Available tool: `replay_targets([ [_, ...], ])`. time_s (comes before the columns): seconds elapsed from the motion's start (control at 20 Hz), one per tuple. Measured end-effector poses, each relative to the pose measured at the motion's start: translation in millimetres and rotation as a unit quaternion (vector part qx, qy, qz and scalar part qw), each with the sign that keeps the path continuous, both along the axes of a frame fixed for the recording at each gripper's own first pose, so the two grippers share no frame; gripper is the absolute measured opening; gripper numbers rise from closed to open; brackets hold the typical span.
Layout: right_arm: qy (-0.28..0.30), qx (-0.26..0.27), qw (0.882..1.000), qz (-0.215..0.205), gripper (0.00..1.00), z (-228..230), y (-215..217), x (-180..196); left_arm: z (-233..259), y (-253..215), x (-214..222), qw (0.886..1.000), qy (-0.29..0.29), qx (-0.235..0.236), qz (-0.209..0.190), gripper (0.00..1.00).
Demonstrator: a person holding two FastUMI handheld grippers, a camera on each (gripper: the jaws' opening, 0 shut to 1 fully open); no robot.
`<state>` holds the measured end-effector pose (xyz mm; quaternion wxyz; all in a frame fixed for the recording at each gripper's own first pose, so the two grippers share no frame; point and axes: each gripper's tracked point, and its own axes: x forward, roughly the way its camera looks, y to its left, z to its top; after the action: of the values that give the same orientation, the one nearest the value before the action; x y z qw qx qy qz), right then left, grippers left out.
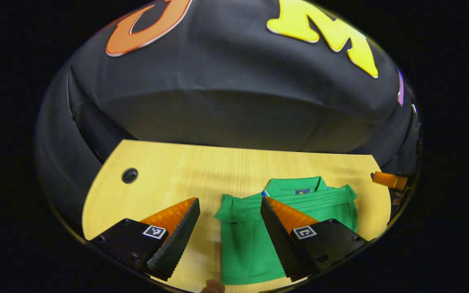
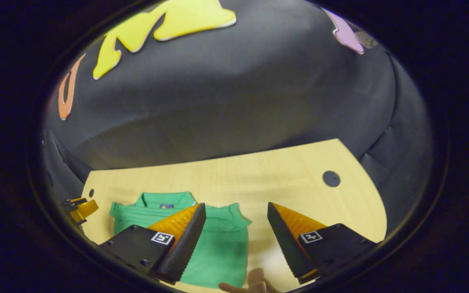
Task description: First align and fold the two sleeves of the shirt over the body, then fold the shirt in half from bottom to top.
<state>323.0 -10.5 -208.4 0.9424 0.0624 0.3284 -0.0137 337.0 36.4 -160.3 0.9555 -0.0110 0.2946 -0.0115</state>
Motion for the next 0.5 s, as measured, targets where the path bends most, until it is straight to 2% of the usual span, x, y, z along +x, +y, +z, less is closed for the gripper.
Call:
replay_targets([
  [0.1, -0.03, -0.007, 1.0, 0.006, 0.97, 46, -1, -25, 57, 9, -16, 0.998, -0.051, 0.03, -0.009, 0.96],
  [0.15, -0.044, -0.002, 0.999, 0.015, 0.93, 70, 0, -40, 85, 8, -28, 0.996, -0.076, 0.041, -0.012, 0.96],
  [0.2, -0.058, -0.002, 0.998, 0.02, 0.97, 92, 1, -57, 113, 6, -40, 0.994, -0.101, 0.046, -0.017, 0.96],
  [0.25, -0.076, -0.001, 0.997, 0.024, 0.93, 113, 2, -72, 139, 2, -57, 0.991, -0.123, 0.046, -0.022, 0.96],
  [0.4, -0.137, -0.009, 0.99, 0.022, 0.93, 179, -1, -119, 201, -6, -106, 0.982, -0.18, 0.042, -0.03, 0.96],
  [0.45, -0.164, -0.016, 0.986, 0.019, 0.97, 203, -4, -134, 217, -9, -126, 0.979, -0.194, 0.044, -0.034, 0.96],
  [0.5, -0.185, -0.02, 0.982, 0.018, 0.95, 222, -3, -152, 229, -9, -144, 0.977, -0.205, 0.051, -0.034, 0.96],
])
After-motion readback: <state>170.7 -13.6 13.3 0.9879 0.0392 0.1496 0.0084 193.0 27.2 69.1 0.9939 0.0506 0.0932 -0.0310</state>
